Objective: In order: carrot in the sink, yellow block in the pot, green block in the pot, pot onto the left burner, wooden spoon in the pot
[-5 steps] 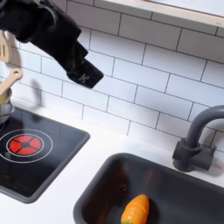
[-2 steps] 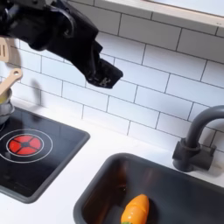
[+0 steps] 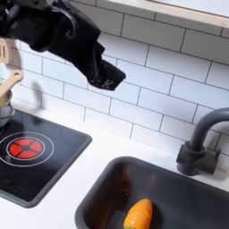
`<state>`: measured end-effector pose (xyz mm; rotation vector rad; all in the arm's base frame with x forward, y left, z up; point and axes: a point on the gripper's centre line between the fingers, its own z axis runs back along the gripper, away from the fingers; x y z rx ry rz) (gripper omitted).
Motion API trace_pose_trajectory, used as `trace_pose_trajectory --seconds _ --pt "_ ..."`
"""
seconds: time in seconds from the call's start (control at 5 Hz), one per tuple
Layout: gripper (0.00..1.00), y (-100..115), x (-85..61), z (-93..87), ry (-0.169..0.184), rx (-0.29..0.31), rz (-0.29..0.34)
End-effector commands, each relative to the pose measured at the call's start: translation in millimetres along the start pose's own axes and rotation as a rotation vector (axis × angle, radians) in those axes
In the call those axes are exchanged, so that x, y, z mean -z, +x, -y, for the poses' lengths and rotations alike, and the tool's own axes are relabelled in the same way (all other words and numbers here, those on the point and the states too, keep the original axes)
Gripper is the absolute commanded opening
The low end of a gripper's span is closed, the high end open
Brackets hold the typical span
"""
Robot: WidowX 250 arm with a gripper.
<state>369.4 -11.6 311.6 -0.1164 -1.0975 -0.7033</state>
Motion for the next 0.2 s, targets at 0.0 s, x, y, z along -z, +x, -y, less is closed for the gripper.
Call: trace_pose_trajectory --seconds 0.0 --pt "1.00 -0.2 0.0 -0.1 0.000 0.001 -0.001"
